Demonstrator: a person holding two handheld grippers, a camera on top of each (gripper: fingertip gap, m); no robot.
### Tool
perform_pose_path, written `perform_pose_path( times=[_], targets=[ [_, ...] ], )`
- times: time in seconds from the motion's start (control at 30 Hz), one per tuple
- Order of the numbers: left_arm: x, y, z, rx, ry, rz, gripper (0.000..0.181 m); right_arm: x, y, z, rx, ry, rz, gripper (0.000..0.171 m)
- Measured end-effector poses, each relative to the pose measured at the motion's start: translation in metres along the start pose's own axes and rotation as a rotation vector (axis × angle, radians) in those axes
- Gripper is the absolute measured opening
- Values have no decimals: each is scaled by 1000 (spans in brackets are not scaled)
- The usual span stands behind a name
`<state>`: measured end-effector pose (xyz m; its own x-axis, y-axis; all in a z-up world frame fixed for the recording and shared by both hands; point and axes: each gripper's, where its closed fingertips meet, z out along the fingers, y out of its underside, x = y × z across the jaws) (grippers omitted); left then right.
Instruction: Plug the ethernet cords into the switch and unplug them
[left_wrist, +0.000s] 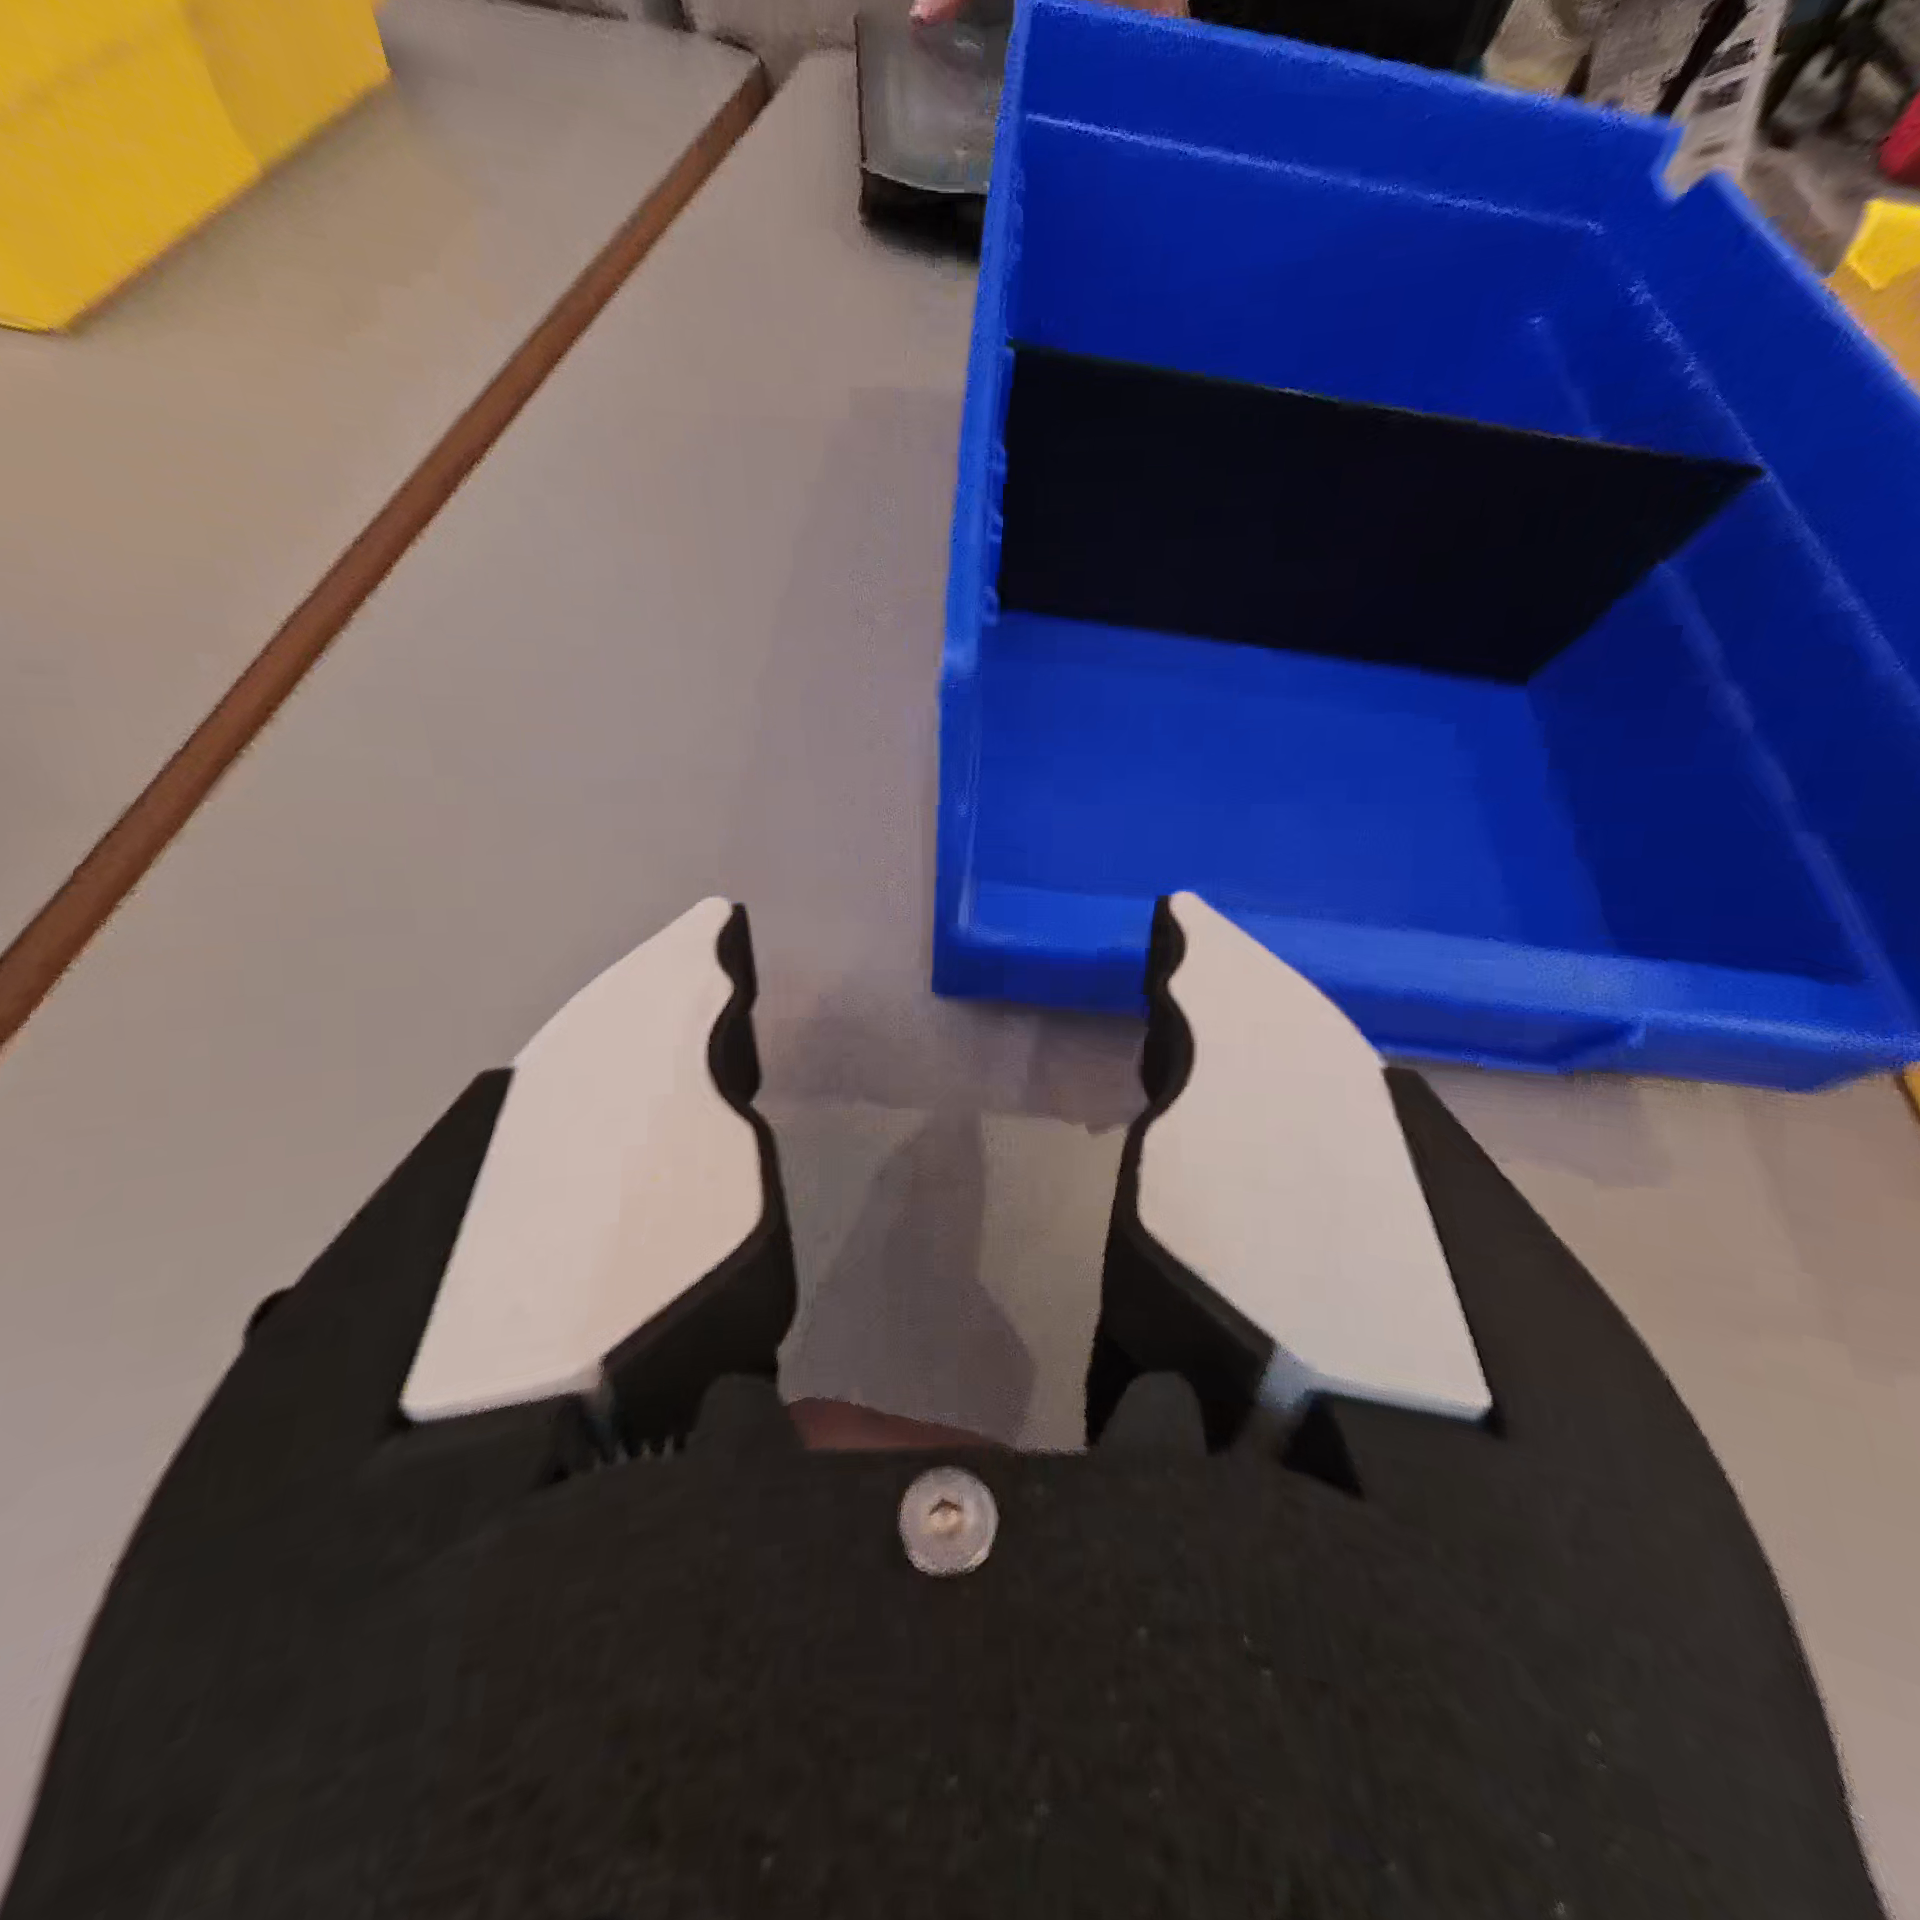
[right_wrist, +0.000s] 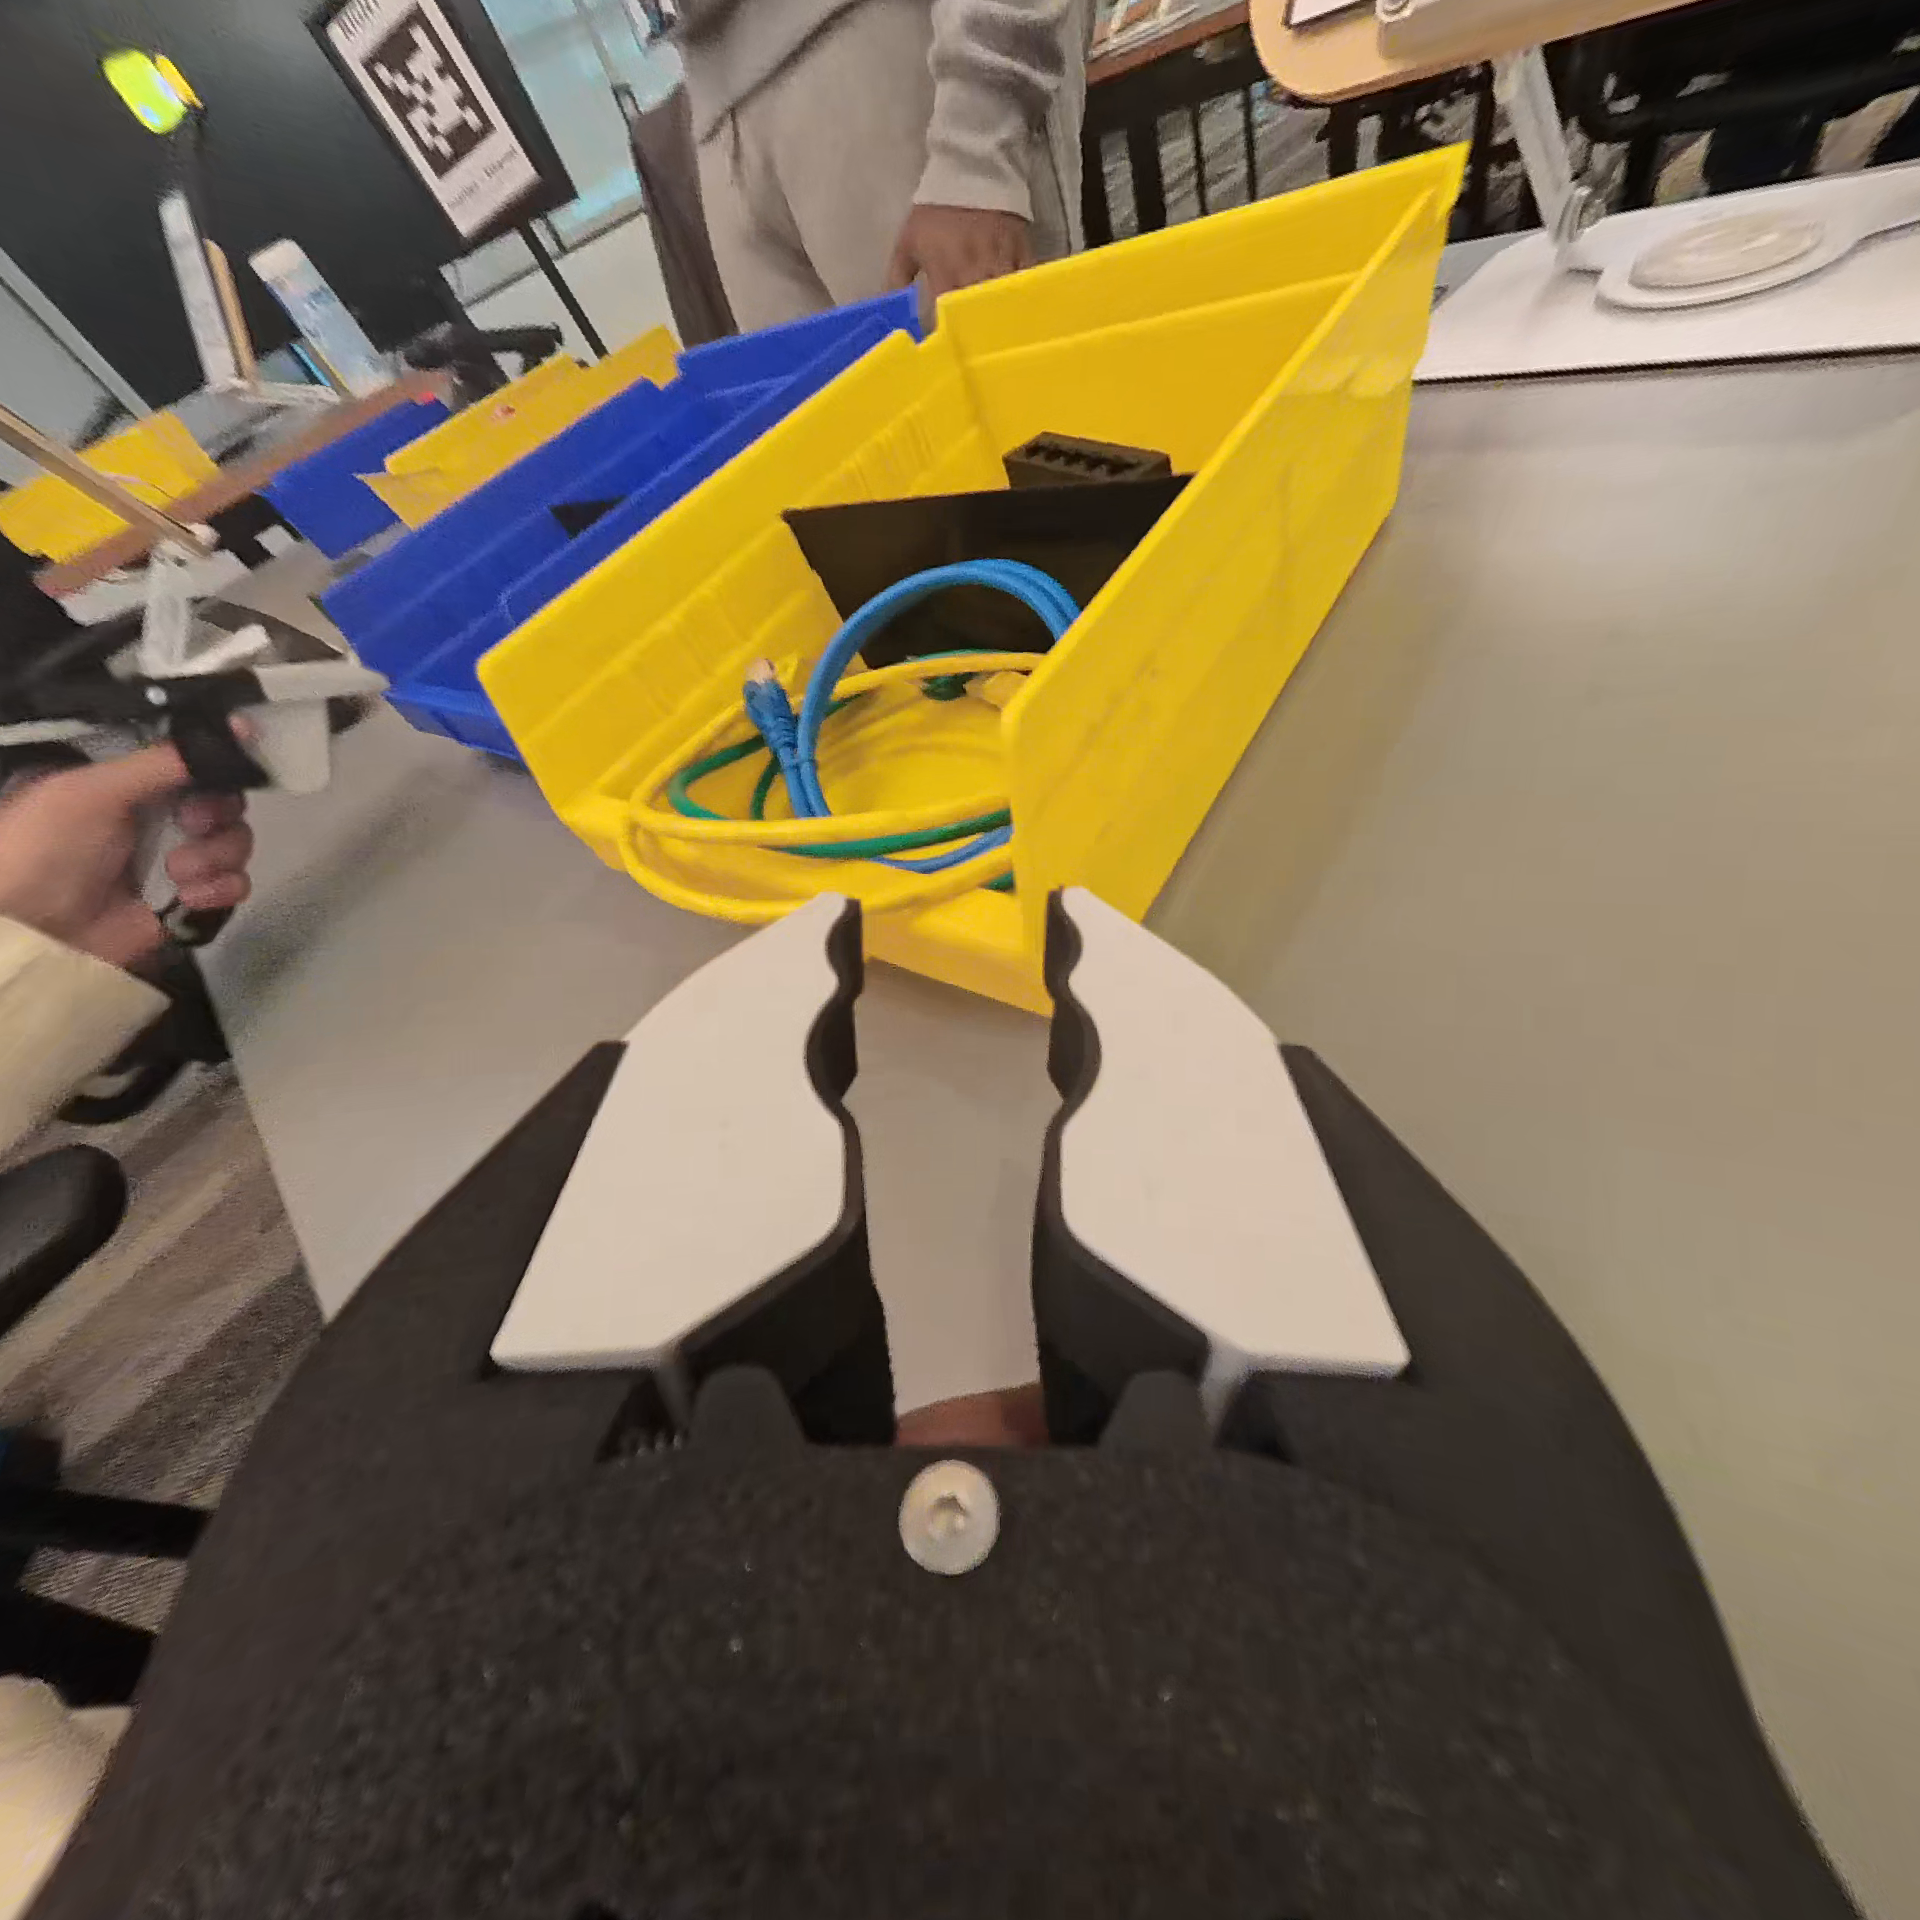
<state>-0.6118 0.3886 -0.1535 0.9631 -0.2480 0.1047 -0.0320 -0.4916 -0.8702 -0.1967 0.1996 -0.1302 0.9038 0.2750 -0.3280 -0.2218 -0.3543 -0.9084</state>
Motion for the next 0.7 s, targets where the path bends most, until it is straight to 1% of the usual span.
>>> perform_pose_path(
  times=[0.1,0.17,0.2,0.23,0.27,0.3,0.33,0.4,0.47,0.6,0.67,0.7],
  targets=[
    [0,-9,20,-31,55,-61,46,3,2,-8,10,26,-8,31],
    [-1,-23,25,-9,29,-47,41,8,6,-12,1,45,-1,30],
    [-1,-27,28,-3,18,-38,35,9,8,-14,-7,49,0,30],
    [-1,-25,33,-20,9,-32,27,9,10,-15,-16,49,-5,29],
    [-2,-20,38,-57,3,-31,15,8,13,-16,-27,49,-19,27],
    [2,-18,41,-70,29,-33,5,7,15,-17,-36,55,-42,27],
    [5,-18,42,-66,52,-33,4,5,17,-17,-43,64,-69,27],
    [7,-17,42,-78,43,3,3,-5,20,-18,-52,66,-131,27],
    [10,-14,38,-92,31,38,2,-25,25,-16,-57,43,-185,27],
    [14,-2,18,-124,16,40,3,-94,41,2,-81,-45,-249,28],
    [12,9,-2,-133,-10,35,3,-127,41,18,-46,-18,-259,30],
    [11,16,-13,-140,-34,39,2,-150,39,26,-15,-51,-277,34]
  ],
)
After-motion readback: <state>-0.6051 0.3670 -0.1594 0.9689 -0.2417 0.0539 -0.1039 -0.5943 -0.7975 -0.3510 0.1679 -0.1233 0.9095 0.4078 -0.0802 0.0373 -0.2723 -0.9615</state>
